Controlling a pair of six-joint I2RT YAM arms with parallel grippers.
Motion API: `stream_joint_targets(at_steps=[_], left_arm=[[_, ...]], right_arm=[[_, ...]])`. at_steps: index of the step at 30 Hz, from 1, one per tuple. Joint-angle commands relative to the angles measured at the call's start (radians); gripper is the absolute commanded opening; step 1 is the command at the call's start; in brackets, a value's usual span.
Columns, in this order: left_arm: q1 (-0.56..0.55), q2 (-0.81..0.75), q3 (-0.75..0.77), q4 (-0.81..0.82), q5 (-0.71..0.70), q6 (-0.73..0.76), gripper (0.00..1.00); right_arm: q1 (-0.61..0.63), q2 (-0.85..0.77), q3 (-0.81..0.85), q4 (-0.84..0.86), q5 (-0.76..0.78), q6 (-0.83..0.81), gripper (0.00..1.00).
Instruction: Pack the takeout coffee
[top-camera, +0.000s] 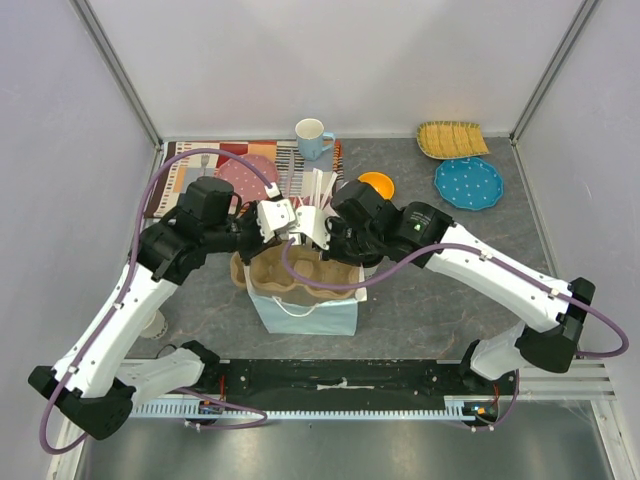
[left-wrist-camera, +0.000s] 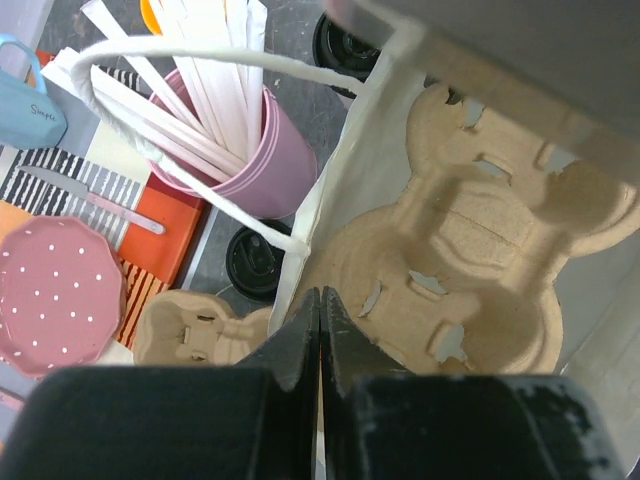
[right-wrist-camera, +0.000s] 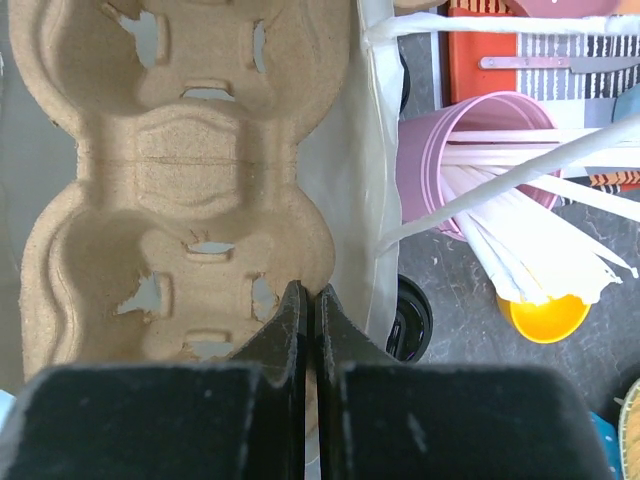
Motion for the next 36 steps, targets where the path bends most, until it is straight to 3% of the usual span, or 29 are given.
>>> stream_joint_targets(at_steps=[1,9,17,22,25,36], left_arm=[[0.001,0.003,-0.003,-0.020,0.026,-0.015,0.02],[0.001,0.001,-0.016,0.012,-0.018,-0.063,0.02],[0.005,0.010,0.018,0.008,-0.056,-0.104,0.02],[0.014,0.013,0.041,-0.020,0.052,-0.107,0.02],[0.018,0.035,0.091,-0.034,0.135,-0.145,0.33],[0.083,0.061,0.146,-0.083,0.151,-0.130,0.45]], right_arm=[[0.021,-0.050,0.002,0.119,-0.020,-0.029,0.00],[0.104,-0.054,-0.041,0.165,0.087,-0.055,0.00],[0.104,-0.111,-0.106,0.180,0.115,-0.078,0.00],[0.104,-0.129,-0.127,0.192,0.119,-0.084,0.00],[0.104,-0.125,-0.130,0.197,0.116,-0.090,0.00],[0.105,-0.113,-0.150,0.177,0.096,-0.127,0.00]])
